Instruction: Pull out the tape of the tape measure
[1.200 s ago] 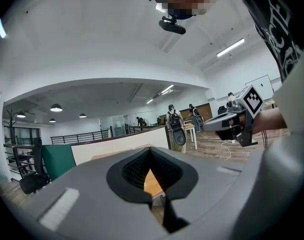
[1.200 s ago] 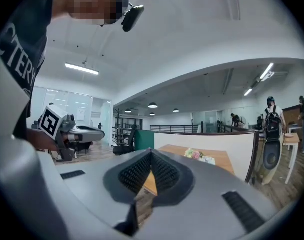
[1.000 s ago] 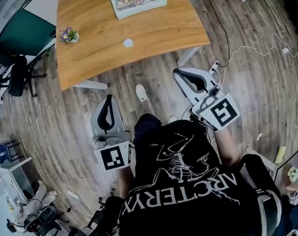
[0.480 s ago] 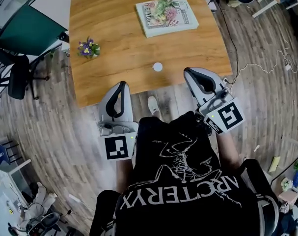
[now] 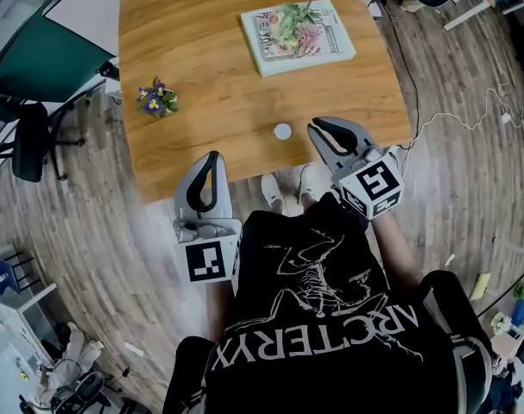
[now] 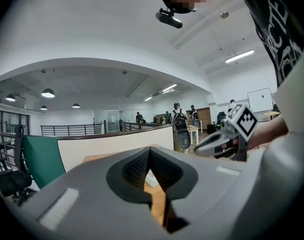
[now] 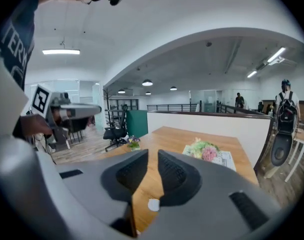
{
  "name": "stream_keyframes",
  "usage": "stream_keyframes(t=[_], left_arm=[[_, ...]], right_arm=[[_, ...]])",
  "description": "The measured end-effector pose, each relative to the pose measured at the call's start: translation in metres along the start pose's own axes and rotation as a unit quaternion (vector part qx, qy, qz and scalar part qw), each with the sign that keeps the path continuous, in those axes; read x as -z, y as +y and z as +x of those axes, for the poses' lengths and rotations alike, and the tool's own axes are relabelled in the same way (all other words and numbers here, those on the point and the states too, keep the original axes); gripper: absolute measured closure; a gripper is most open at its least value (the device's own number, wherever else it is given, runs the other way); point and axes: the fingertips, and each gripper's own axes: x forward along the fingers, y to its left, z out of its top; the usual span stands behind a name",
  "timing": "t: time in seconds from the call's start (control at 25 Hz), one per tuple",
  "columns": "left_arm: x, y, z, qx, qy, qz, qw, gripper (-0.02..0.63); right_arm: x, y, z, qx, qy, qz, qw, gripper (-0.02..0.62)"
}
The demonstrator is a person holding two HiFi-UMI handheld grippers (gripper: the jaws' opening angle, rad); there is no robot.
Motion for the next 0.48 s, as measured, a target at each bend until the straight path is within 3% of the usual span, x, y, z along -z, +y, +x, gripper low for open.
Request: stream_keyframes(t=[0.04, 0.12, 0.2, 0.32, 0.48], left_arm=[[0.001, 0.002, 0.002, -0.004, 0.004, -0.001, 1.0000, 0.594], [0.003, 0.005, 0.005, -0.010, 0.009, 0.001, 0.9999, 0.594], [0.003, 0.005, 0.007, -0.019, 0.014, 0.002, 0.9997, 0.594], [0.004, 0.003, 0.003, -0.036, 0.027, 0.007, 0.9990, 0.594], [0.006, 0.003, -0.003, -0.062, 0.038, 0.014, 0.9973, 0.594]], right_arm=[[0.018, -0.005, 0.012, 0.004, 0.013, -0.001, 1.000, 0.521], [0.063, -0.014, 0.039, 0.009, 0.048, -0.004, 0.999, 0.322], [0.112, -0.020, 0.066, 0.004, 0.087, -0.007, 0.996, 0.180], [0.171, -0.019, 0.096, -0.014, 0.126, -0.017, 0.992, 0.032], [0.216, -0.015, 0.119, -0.052, 0.173, -0.012, 0.984, 0.032]])
